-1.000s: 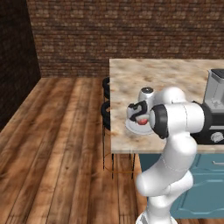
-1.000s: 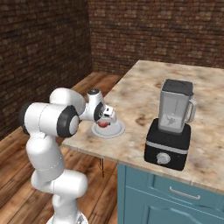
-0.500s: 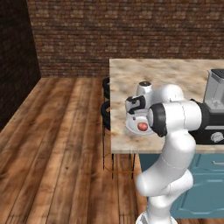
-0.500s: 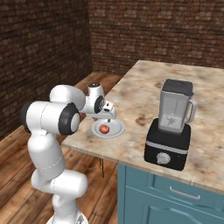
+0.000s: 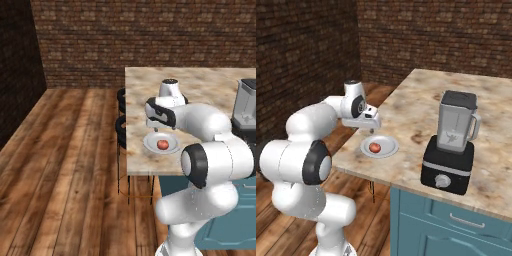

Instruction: Pick the peach and mango from the fridge and place them on the plate next to the blender to make a fruit smoothie.

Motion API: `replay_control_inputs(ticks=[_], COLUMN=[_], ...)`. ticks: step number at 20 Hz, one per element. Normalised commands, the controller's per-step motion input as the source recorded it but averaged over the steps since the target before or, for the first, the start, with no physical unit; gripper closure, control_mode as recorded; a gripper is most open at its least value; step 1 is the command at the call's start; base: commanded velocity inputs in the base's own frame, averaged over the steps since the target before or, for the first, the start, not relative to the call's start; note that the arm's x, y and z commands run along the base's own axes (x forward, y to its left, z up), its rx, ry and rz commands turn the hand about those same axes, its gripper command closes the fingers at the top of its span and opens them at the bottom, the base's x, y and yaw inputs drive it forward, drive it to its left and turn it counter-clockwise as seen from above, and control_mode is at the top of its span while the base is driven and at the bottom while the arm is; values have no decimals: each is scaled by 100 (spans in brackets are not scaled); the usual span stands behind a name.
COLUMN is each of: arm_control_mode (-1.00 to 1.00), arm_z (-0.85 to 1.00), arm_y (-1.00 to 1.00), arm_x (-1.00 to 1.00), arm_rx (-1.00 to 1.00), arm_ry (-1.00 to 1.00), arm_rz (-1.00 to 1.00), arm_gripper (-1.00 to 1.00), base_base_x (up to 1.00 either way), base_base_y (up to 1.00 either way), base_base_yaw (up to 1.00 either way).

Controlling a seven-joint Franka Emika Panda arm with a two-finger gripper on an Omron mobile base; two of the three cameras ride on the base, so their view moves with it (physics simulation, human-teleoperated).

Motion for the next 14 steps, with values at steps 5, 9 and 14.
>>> replay_control_inputs(ticks=[5,9,14], arm_control_mode=[-100,-100,100], arm_z=[57,16,0], arm_y=[18,6,0], arm_x=[-100,-100,-80], arm_rx=[3,6,7], arm_ry=[-1,-12,-20], arm_rz=[0,0,0], arm_gripper=[-100,-100,-100], base_base_x=[0,0,-20], base_base_y=[0,0,0], base_base_yaw=[0,0,0])
